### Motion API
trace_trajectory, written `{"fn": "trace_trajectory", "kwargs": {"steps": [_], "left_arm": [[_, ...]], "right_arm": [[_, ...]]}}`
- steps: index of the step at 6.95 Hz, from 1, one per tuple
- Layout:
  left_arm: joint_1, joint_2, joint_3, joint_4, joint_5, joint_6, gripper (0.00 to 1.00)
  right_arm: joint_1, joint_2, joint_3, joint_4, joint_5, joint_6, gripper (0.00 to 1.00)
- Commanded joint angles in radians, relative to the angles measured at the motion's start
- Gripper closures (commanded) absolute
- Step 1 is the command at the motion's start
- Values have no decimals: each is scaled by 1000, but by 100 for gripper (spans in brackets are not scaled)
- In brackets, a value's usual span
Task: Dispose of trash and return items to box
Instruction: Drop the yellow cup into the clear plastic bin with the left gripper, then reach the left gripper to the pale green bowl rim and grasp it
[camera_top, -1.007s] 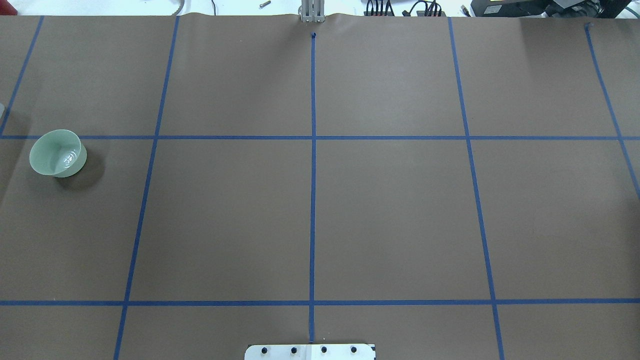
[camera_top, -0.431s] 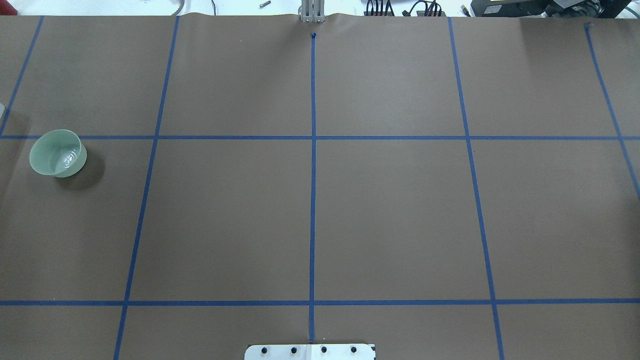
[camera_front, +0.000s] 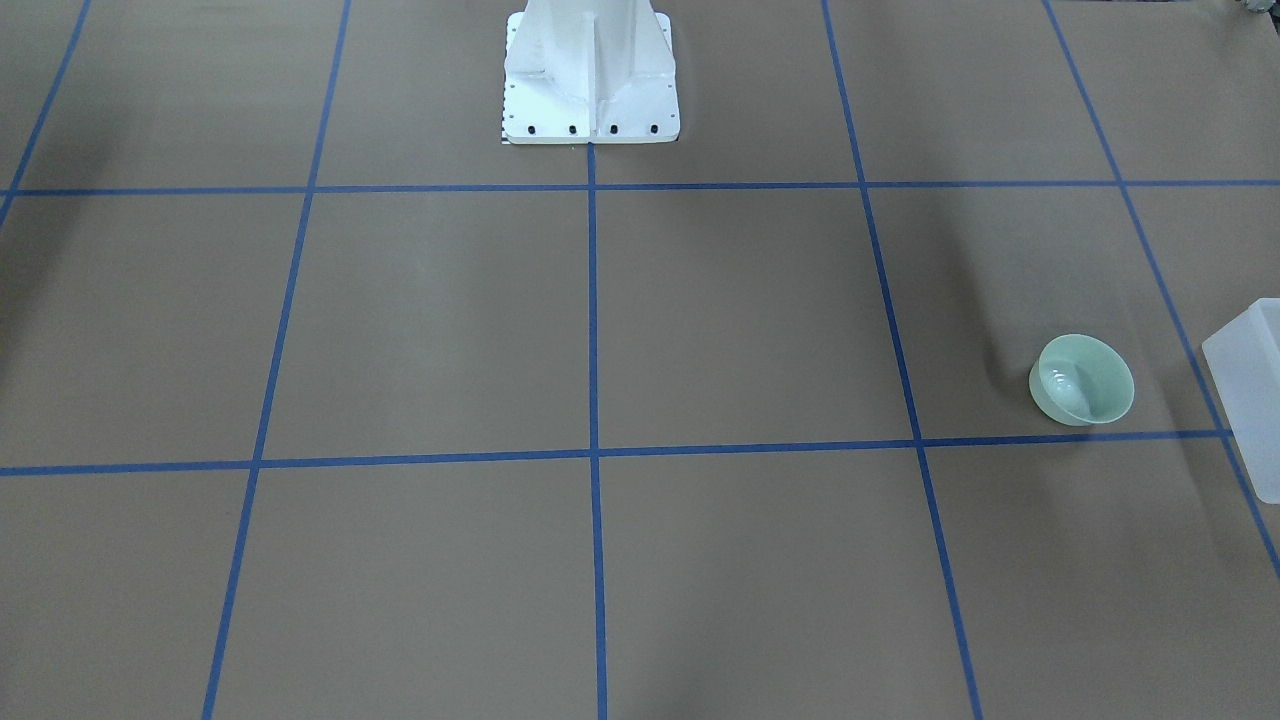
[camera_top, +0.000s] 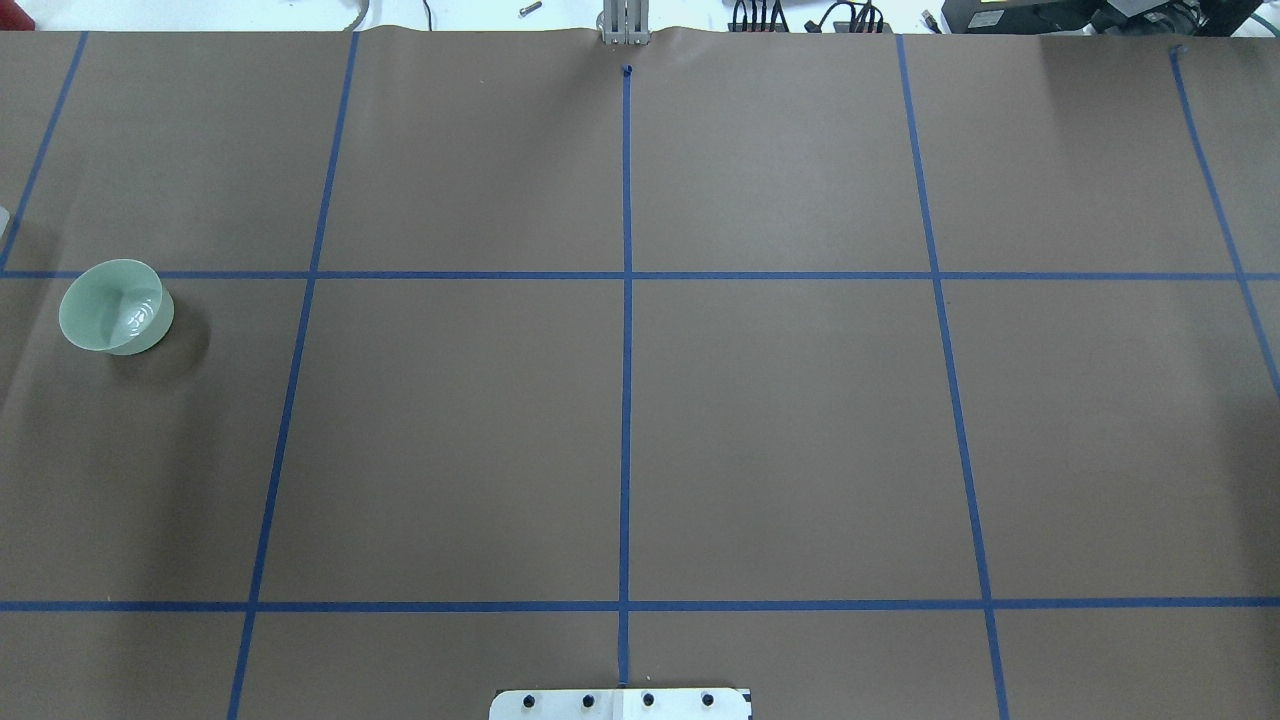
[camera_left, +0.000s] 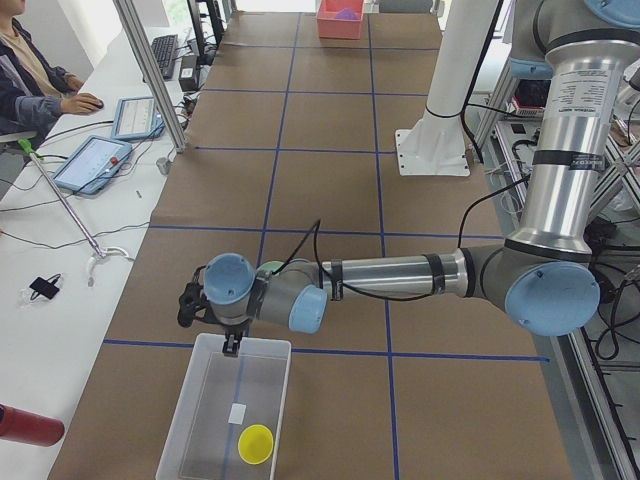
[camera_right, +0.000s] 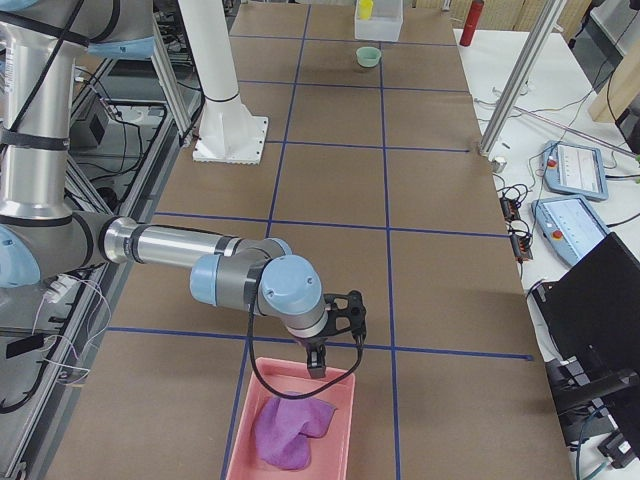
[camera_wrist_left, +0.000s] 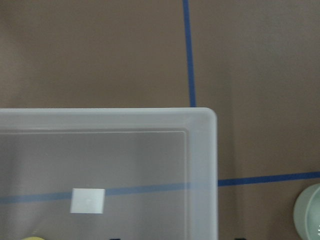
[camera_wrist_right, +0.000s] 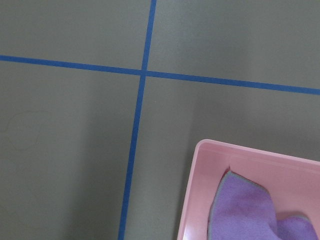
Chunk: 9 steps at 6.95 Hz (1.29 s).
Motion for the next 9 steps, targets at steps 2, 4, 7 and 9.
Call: {"fn": "trace_trajectory", "kwargs": {"steps": [2, 4, 7, 9], "left_arm": [[293, 42, -135, -95, 101, -369, 19], [366, 22, 1, -235, 165, -409, 21], [366, -36, 113, -312, 163, -441, 30], [369, -36, 109, -318, 155, -452, 100]], "right_arm": [[-178, 1, 182, -2, 3, 342, 0], [-266, 1, 263, 0, 6, 493, 0], [-323, 9, 297, 0, 4, 586, 0], [-326, 9, 297, 0, 4, 586, 0]]}}
